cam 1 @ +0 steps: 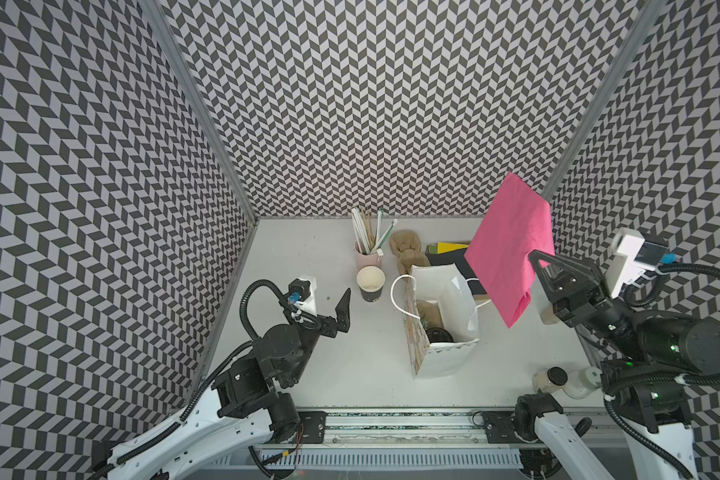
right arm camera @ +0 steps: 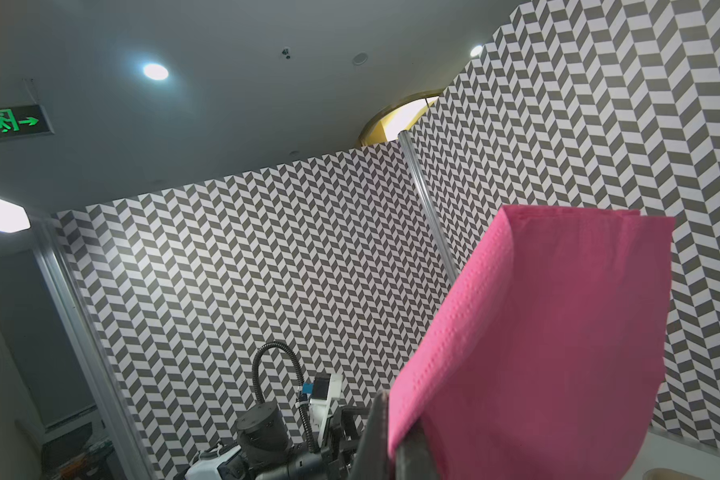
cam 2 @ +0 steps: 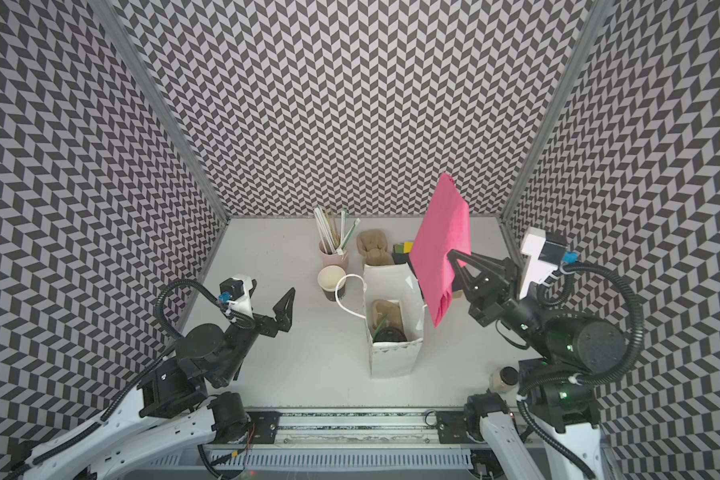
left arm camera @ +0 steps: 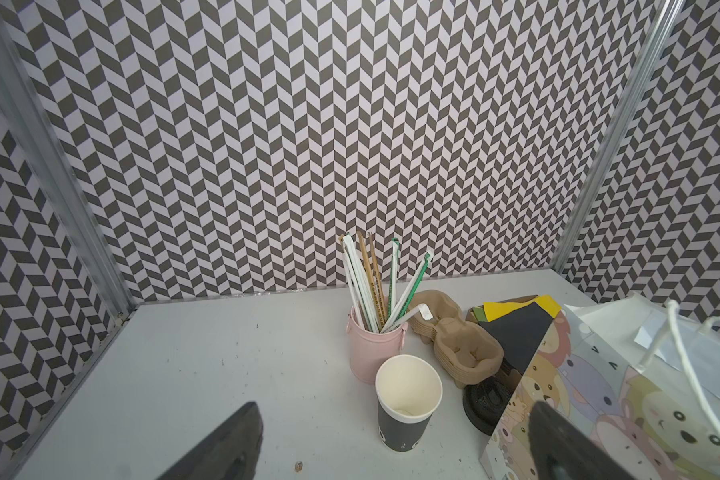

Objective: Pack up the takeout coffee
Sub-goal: 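Pinch the pink napkin with the right gripper and lift it up, then carry the pink napkin over the bag and lower it inside with the right gripper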

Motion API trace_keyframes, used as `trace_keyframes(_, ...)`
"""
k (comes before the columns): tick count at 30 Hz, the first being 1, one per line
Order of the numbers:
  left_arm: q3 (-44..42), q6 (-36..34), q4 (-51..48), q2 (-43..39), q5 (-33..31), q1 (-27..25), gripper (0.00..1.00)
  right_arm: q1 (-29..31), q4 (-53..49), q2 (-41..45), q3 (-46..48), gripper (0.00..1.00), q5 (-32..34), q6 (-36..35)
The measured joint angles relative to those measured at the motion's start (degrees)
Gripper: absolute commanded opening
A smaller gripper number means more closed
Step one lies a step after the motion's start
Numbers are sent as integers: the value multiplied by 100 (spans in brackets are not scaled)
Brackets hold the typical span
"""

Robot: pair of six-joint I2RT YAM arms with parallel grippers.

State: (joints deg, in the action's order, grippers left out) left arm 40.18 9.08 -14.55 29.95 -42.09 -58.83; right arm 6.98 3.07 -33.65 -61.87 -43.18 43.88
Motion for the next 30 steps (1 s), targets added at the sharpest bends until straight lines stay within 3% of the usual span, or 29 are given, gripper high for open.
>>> trace_keyframes(10, 0, 0, 0, 170, -2, 0, 100, 48, -96, 153, 852, 0, -435, 96)
trace_keyframes(22, 0, 0, 0, 319, 0, 111, 100, 302, -643, 92, 868, 0, -664, -251)
trace_keyframes(26, 0, 0, 0, 367, 39, 149, 100, 682, -994, -125, 837, 0, -483, -494)
trace_keyframes(30, 0, 0, 0, 372, 63, 160, 100, 1493, -1471, -374, 813, 0, 227, -802)
